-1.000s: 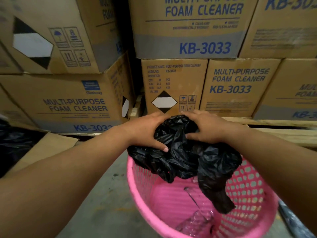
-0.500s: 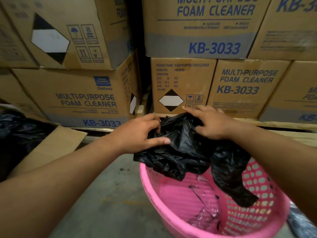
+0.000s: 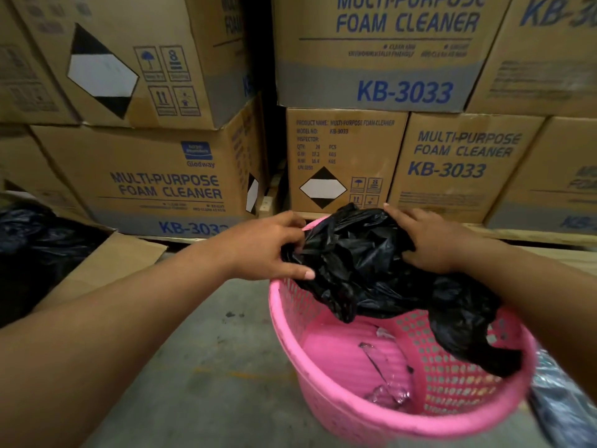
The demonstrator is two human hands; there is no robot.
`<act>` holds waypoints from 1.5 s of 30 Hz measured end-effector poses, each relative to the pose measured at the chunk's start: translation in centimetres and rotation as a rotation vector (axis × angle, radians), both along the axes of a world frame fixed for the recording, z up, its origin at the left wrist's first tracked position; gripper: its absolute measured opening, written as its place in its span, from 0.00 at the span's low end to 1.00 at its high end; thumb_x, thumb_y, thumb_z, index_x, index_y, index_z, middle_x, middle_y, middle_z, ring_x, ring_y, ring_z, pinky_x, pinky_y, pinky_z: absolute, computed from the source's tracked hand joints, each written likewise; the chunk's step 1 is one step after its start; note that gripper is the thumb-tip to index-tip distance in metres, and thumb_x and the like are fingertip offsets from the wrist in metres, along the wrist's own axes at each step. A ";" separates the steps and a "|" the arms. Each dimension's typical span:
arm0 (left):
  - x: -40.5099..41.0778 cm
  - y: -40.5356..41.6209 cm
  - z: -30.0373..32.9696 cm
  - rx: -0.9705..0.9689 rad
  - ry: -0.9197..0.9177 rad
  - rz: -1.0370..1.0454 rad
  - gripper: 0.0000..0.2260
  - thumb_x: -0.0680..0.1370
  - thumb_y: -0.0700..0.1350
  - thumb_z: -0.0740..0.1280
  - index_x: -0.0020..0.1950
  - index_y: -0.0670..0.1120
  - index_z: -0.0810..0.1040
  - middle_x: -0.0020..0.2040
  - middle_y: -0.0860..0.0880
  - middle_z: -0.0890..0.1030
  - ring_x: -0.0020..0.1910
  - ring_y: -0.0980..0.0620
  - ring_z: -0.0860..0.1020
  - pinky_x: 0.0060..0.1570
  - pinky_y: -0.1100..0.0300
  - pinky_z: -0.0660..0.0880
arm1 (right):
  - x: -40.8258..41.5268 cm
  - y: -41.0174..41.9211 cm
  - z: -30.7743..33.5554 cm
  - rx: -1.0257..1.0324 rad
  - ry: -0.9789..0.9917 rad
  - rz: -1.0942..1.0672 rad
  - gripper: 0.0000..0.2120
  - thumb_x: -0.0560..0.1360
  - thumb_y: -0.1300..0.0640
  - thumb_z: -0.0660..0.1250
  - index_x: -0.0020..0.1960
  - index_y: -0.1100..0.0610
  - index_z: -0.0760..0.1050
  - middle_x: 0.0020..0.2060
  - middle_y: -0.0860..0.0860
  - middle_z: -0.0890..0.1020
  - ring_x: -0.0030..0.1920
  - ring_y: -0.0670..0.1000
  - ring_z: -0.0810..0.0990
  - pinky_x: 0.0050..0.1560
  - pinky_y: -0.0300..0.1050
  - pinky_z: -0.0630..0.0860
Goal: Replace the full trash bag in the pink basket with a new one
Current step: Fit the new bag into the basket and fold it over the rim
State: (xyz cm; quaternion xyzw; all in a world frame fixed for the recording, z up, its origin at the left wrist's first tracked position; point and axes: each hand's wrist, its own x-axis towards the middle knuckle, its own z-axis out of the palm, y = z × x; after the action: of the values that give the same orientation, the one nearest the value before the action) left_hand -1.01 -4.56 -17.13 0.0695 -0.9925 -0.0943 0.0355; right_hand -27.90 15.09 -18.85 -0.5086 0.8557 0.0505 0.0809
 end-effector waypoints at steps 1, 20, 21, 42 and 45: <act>0.2 0.2 -0.1 0.002 0.004 -0.011 0.24 0.70 0.71 0.65 0.48 0.51 0.78 0.72 0.53 0.67 0.64 0.51 0.74 0.58 0.51 0.76 | 0.2 0.4 0.0 -0.027 0.000 0.004 0.45 0.73 0.47 0.64 0.76 0.37 0.34 0.78 0.52 0.54 0.76 0.59 0.57 0.70 0.61 0.63; -5.7 3.0 1.1 -0.555 -0.248 -0.002 0.23 0.81 0.49 0.56 0.76 0.63 0.63 0.71 0.50 0.70 0.63 0.47 0.63 0.59 0.45 0.61 | 4.5 0.0 0.4 -0.280 0.040 0.273 0.23 0.77 0.46 0.65 0.70 0.48 0.70 0.63 0.49 0.74 0.65 0.53 0.69 0.66 0.49 0.69; -5.8 3.1 1.0 -0.559 -0.253 -0.007 0.21 0.81 0.48 0.56 0.74 0.62 0.67 0.69 0.50 0.71 0.62 0.47 0.64 0.59 0.44 0.60 | 4.4 0.0 0.4 -0.290 0.041 0.272 0.22 0.77 0.46 0.64 0.70 0.48 0.71 0.63 0.50 0.74 0.65 0.53 0.69 0.65 0.49 0.69; -2.7 -0.7 0.3 0.387 0.218 0.313 0.08 0.78 0.42 0.70 0.56 0.52 0.82 0.43 0.61 0.77 0.40 0.63 0.76 0.38 0.72 0.69 | 7.6 -0.3 -1.4 0.067 0.067 0.473 0.16 0.77 0.39 0.60 0.62 0.40 0.74 0.69 0.42 0.70 0.77 0.50 0.54 0.72 0.62 0.48; -2.2 -1.2 0.4 0.318 0.233 0.260 0.09 0.78 0.38 0.68 0.54 0.50 0.83 0.50 0.54 0.78 0.44 0.61 0.76 0.44 0.67 0.73 | 7.1 0.6 -1.1 0.076 0.006 0.411 0.08 0.77 0.43 0.61 0.53 0.45 0.72 0.56 0.42 0.78 0.70 0.48 0.66 0.73 0.60 0.53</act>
State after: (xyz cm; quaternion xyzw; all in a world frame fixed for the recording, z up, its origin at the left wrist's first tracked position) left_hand -3.17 -5.72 -16.74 0.1900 -0.9371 -0.2514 0.1503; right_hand -20.77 15.70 -19.99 -0.6688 0.7318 0.0997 0.0854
